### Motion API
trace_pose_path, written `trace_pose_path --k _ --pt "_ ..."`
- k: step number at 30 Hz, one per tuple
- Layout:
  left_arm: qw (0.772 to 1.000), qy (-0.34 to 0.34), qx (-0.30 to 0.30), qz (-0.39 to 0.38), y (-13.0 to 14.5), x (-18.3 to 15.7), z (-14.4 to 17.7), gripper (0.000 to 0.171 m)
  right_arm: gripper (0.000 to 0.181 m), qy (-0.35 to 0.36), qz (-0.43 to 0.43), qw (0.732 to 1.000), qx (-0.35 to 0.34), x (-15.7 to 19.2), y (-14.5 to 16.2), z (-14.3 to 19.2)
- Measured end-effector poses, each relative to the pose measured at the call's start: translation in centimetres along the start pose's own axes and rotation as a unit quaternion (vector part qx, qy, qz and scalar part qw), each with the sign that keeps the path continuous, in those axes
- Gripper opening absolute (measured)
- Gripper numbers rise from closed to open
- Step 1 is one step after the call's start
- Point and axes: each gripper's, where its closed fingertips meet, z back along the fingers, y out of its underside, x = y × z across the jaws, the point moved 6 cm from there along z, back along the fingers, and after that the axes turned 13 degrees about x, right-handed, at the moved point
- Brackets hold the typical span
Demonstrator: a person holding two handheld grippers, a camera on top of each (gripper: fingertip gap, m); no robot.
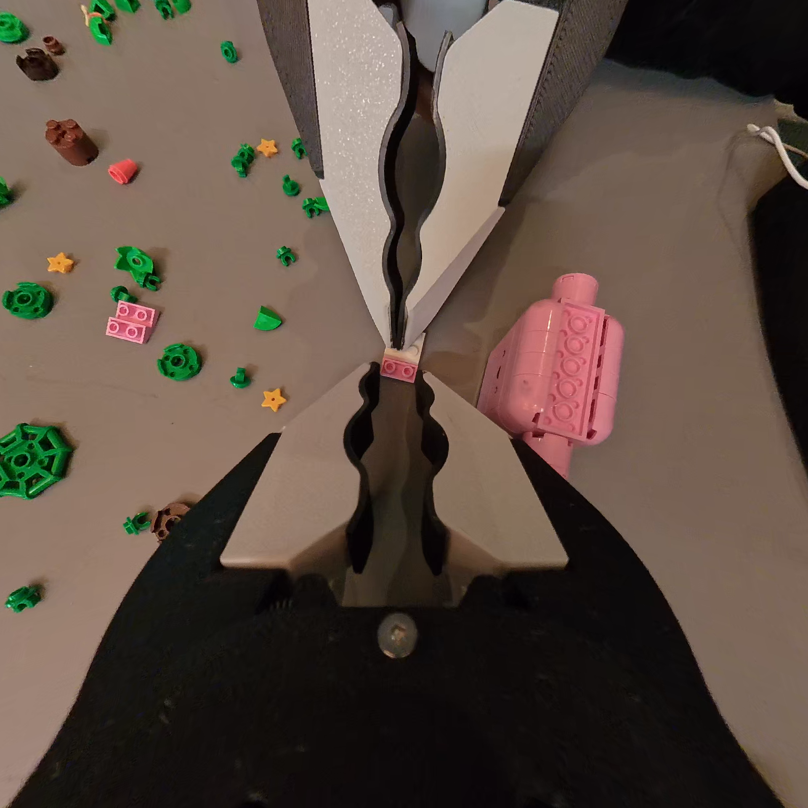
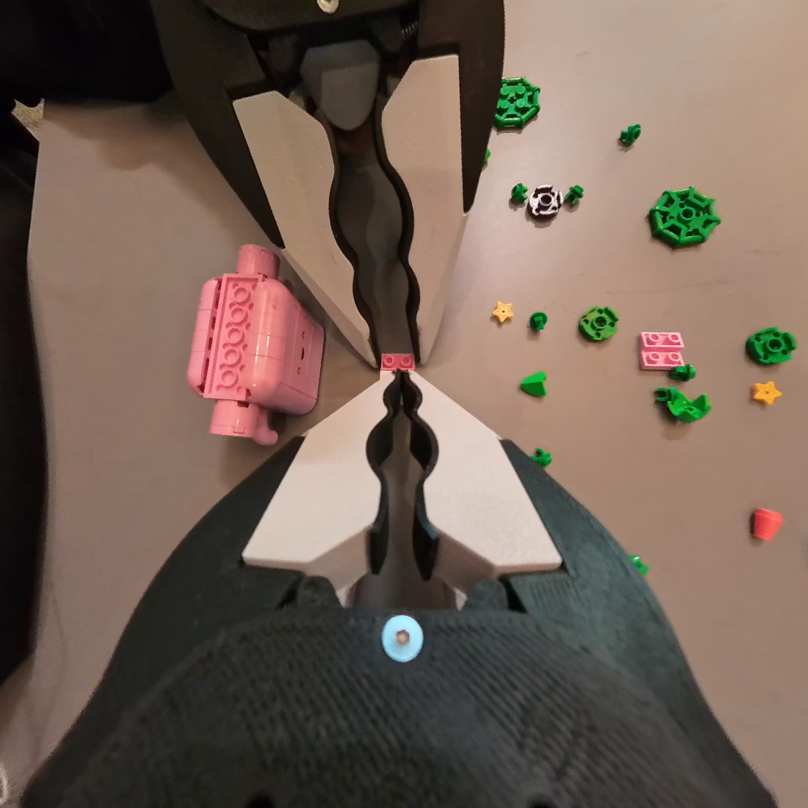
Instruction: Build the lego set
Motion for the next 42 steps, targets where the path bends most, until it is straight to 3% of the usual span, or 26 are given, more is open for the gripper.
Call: trace_pose_path --k 6,12,16,20,23,27,31,37,42 --pt "1.000 0.022 0.000 0.012 0.0 0.2 0.0 0.010 0.000 -0.028 -0.027 0.999 -0.001 -0.2 -0.2 -0.6" --pt "1.000 0.019 0.001 0.011 0.0 0.0 -0.1 0.010 0.000 -0.005 -0.013 1.000 0.017 0.1 -0.4 -0.6" --pt "1.000 0.016 0.001 0.009 0.0 0.0 -0.1 0.010 0.000 0.003 0.005 0.999 -0.031 0.0 -0.3 -0.4" --pt "1.000 0.022 -0.001 0.006 0.0 -0.1 0.0 0.010 0.019 0.019 0.025 0.993 -0.113 -0.7 -1.0 1.8" --pt "0.997 0.056 -0.036 0.031 -0.1 0.1 0.8 0.011 0.027 0.054 0.060 0.986 -0.143 -0.7 -1.0 2.6" --pt "0.979 0.123 -0.130 0.095 0.0 1.2 2.9 0.011 0.042 0.072 0.107 0.981 -0.148 0.1 -1.2 2.4" --pt "0.948 0.195 -0.203 0.151 0.5 2.6 4.5 0.011 0.039 0.135 0.153 0.968 -0.143 0.5 -1.5 2.1" --pt "0.922 0.290 -0.197 0.164 0.5 1.8 4.2 0.011 0.039 0.205 0.203 0.943 -0.168 1.5 -2.5 2.7" --pt "0.909 0.329 -0.201 0.159 0.3 1.1 4.3 0.011 0.015 0.200 0.226 0.940 -0.157 2.4 -2.6 2.6"
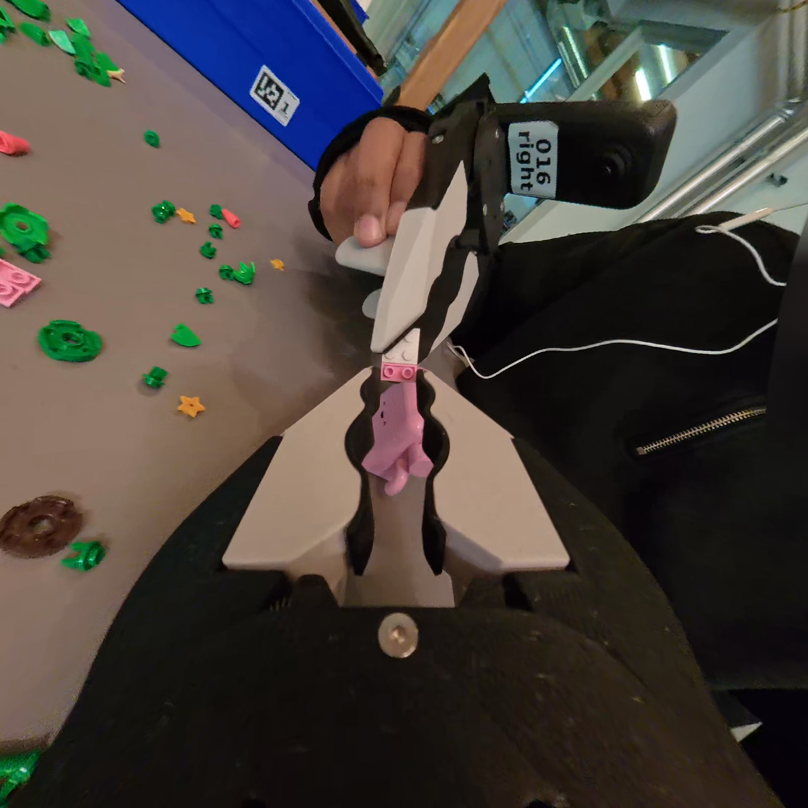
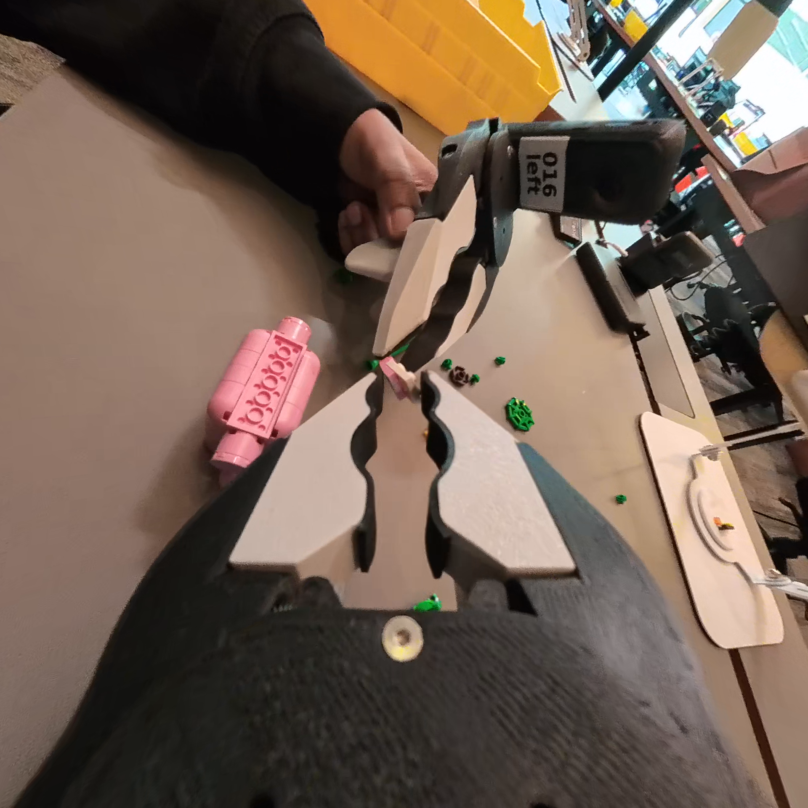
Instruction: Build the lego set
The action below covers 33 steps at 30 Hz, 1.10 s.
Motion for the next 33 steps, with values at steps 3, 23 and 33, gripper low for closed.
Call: trace_pose_path --k 3,23,33 --pt "1.000 0.011 -0.022 -0.002 -0.3 -0.2 0.4 0.012 0.010 -0.001 -0.007 1.000 -0.007 -0.2 -0.1 0.3" --pt "0.974 -0.113 -0.068 -0.183 -1.4 -2.6 1.2 0.000 0.009 -0.083 -0.174 0.976 -0.099 -1.6 -1.0 0.9" --pt "0.973 -0.110 -0.073 -0.187 -1.5 -2.9 1.3 0.000 0.011 -0.087 -0.180 0.972 -0.124 -1.7 -1.2 1.2"
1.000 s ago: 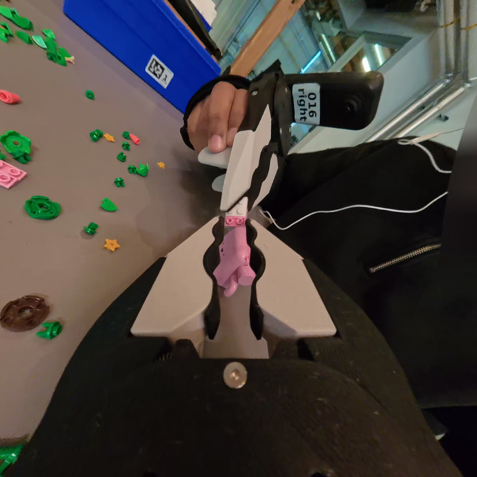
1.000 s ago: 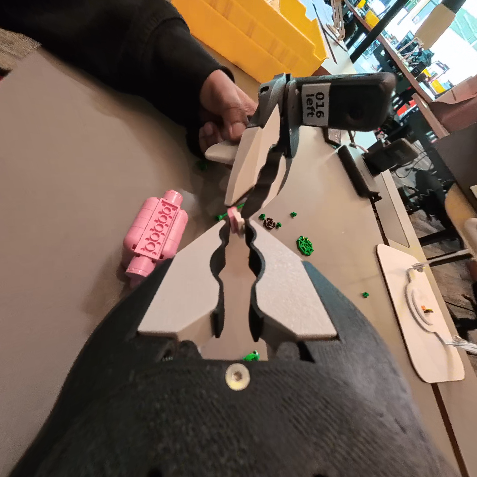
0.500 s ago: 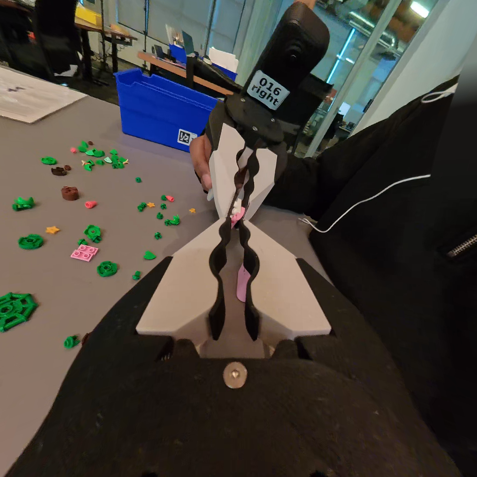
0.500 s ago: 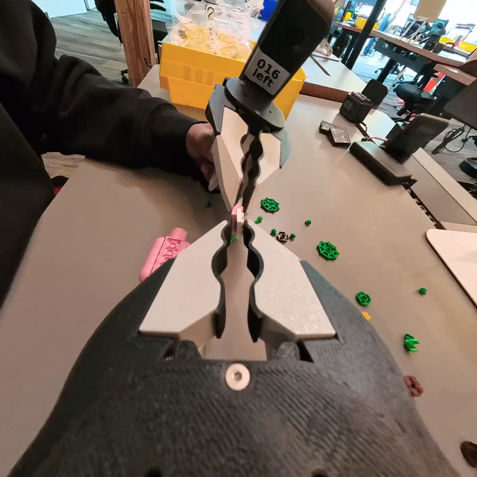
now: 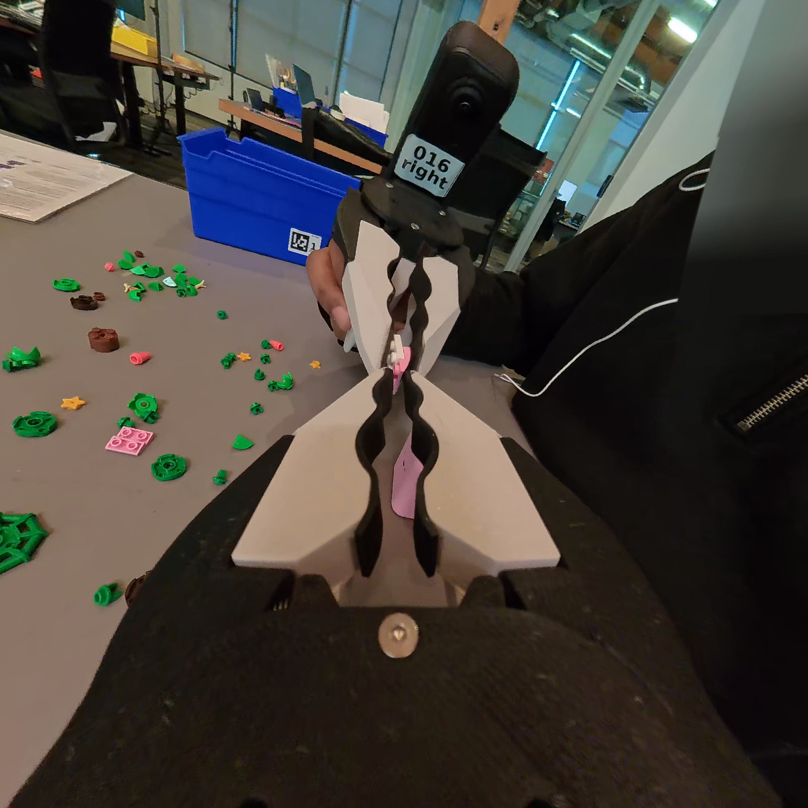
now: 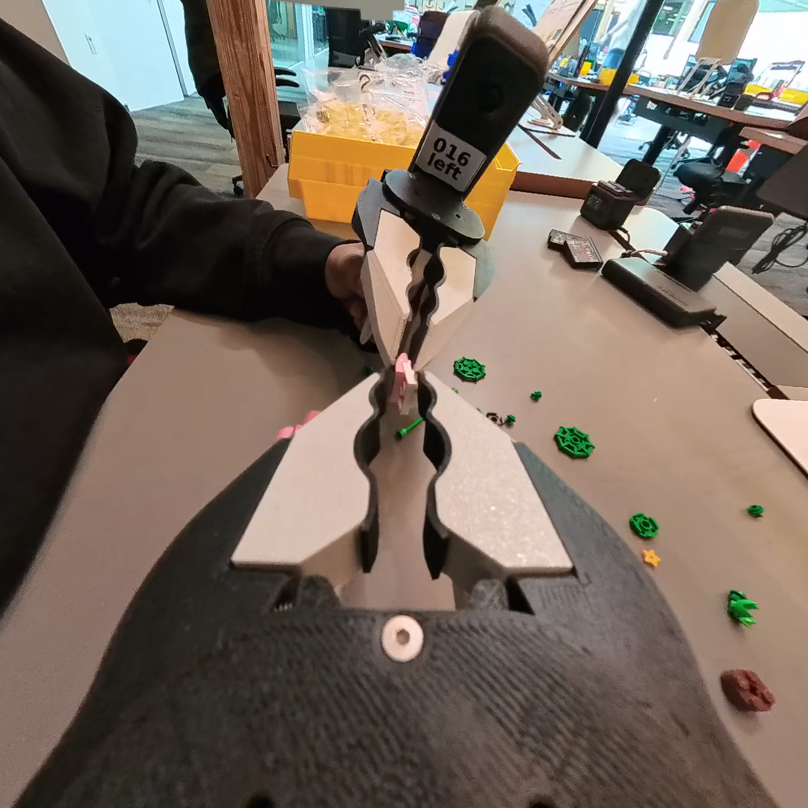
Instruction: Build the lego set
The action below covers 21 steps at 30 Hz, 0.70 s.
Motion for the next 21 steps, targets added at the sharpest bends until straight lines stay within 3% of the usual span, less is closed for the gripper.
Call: trace_pose_path --k 8,21 --pt "1.000 -0.001 -0.001 -0.007 -0.07 -0.16 0.10 0.000 0.010 -0.033 -0.031 0.998 -0.041 -0.15 -0.57 0.76" --pt "1.000 0.005 -0.002 -0.019 -0.30 -0.70 0.01 0.000 0.006 -0.036 -0.008 0.999 -0.037 0.25 -0.61 0.86"
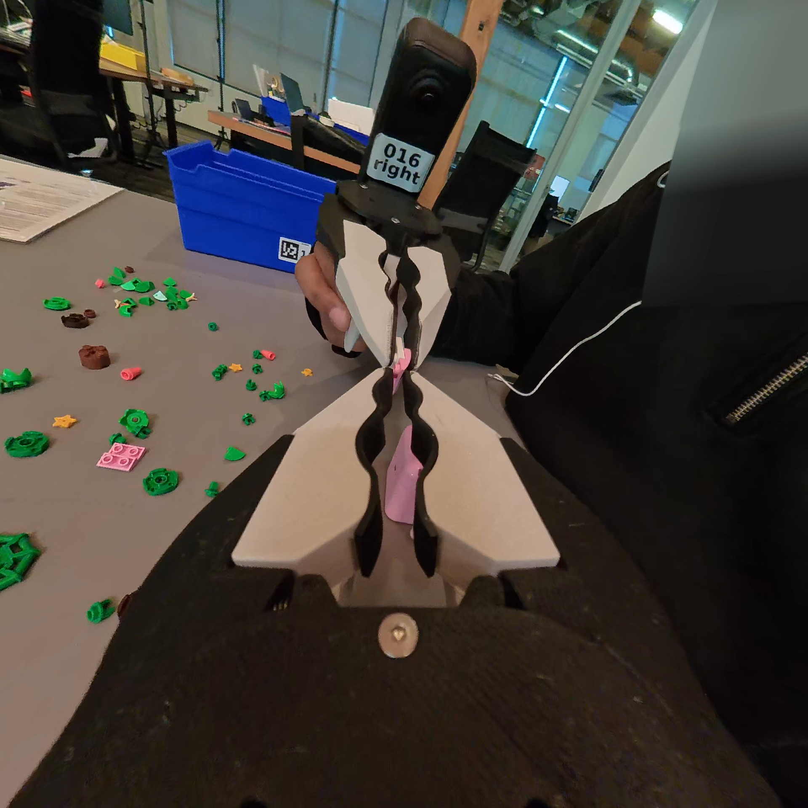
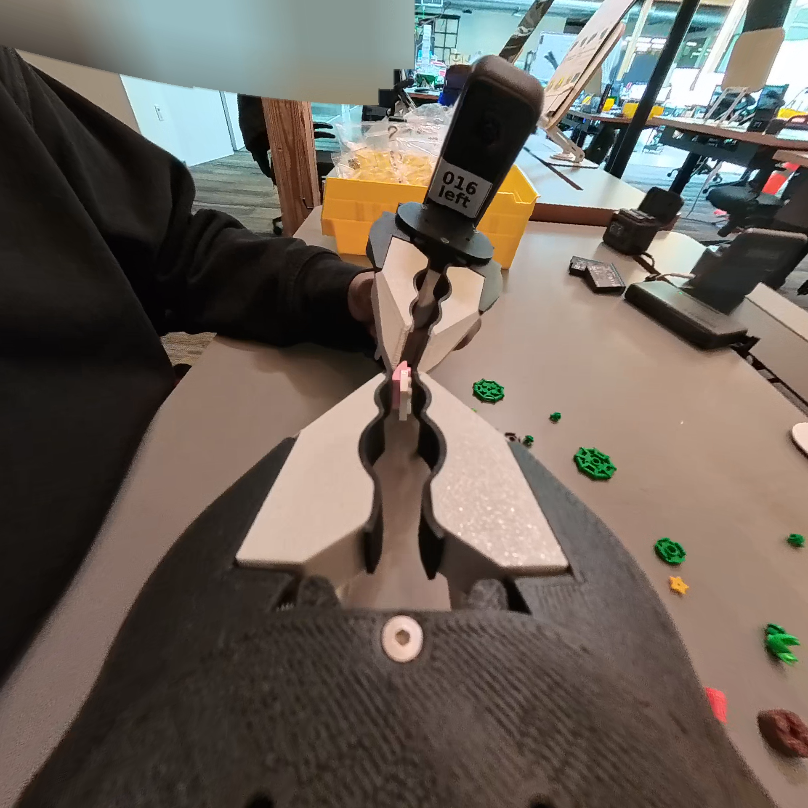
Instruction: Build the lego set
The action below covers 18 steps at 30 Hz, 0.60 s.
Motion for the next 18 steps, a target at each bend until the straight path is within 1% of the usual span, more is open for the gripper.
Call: trace_pose_path --k 4,10,15,16,18 --pt "1.000 0.005 -0.006 -0.002 -0.17 -0.18 0.07 0.000 0.006 0.011 0.018 1.000 0.008 0.22 -0.39 0.12" --pt "1.000 0.006 -0.001 -0.004 -0.05 -0.22 0.05 0.000 0.006 0.005 0.017 0.999 0.026 0.24 -0.40 0.03" --pt "1.000 -0.002 -0.010 -0.002 -0.22 -0.08 0.31 0.000 0.006 0.007 0.000 1.000 0.001 -0.08 -0.36 -0.03" --pt "1.000 -0.004 -0.008 -0.003 -0.16 -0.04 0.31 0.000 0.008 0.011 -0.001 1.000 0.004 -0.16 -0.28 -0.06" --pt "1.000 -0.005 -0.010 0.000 -0.16 0.04 0.38 0.000 0.035 0.022 -0.003 1.000 0.003 -0.38 -0.20 0.02"
